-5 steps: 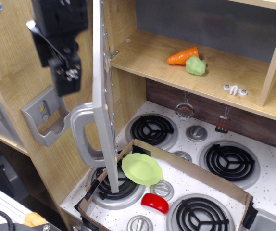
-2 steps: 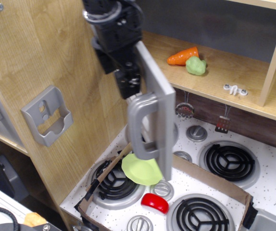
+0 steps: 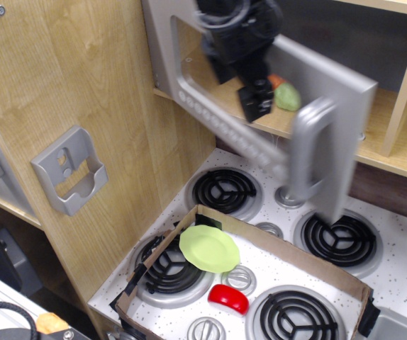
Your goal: Close microwave
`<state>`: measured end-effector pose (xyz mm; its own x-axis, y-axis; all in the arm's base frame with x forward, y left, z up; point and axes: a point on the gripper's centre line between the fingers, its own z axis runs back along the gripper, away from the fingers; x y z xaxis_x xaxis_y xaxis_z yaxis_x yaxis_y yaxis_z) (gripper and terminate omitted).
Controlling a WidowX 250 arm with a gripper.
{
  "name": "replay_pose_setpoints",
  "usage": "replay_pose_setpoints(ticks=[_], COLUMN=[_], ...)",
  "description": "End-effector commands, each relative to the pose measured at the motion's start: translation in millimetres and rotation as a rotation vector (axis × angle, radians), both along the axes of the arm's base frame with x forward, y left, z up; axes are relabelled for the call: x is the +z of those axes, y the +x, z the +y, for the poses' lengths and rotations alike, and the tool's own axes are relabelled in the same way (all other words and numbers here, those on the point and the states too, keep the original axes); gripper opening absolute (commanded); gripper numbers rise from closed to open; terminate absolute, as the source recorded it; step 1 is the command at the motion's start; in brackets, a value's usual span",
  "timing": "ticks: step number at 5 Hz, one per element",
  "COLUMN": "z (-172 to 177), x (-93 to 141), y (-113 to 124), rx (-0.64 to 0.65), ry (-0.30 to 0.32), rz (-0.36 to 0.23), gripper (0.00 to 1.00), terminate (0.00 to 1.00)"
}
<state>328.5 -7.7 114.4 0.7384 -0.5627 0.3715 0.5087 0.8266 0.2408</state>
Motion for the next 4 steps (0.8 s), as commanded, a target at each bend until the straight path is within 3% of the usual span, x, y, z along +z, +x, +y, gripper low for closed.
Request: replay_pose_setpoints(ticks=[1, 4], z=[-23.6, -30.2], x=[38.5, 46.2], y=[48.1, 58.3], rx=[-0.08, -0.112], ry=[0.02, 0.03], rz=[-0.075, -0.087], gripper=[1.0, 1.0], terminate=[0.0, 0.0])
